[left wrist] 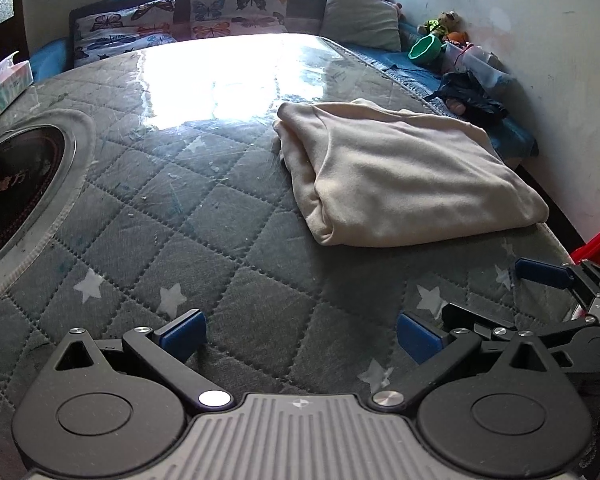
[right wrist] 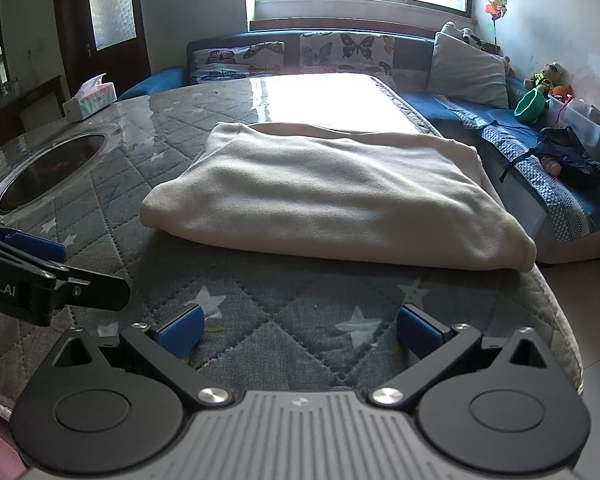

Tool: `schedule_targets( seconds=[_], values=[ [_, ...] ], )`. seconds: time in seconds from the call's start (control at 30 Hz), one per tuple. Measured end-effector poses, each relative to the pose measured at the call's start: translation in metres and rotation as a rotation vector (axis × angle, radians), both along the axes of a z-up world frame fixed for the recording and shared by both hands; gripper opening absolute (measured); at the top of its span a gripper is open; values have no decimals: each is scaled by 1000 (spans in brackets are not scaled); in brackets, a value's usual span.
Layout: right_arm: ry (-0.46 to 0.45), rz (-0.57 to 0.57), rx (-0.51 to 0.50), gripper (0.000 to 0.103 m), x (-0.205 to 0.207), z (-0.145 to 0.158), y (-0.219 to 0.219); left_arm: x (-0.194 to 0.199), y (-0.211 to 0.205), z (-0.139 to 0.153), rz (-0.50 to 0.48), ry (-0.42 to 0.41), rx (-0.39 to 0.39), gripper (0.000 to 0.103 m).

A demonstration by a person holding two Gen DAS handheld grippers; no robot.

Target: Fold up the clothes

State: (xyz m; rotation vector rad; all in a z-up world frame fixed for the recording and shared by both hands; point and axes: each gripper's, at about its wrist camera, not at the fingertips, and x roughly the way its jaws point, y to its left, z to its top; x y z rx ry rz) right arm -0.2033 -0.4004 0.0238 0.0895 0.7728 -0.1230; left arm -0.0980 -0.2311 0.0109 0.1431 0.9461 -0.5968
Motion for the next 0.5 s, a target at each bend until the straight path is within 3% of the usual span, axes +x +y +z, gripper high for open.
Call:
schedule_targets(
  seconds=[0.5],
  values=[
    [3, 6, 0, 103, 1, 0, -1, 1, -2, 0, 3, 1, 14, 103]
  ],
)
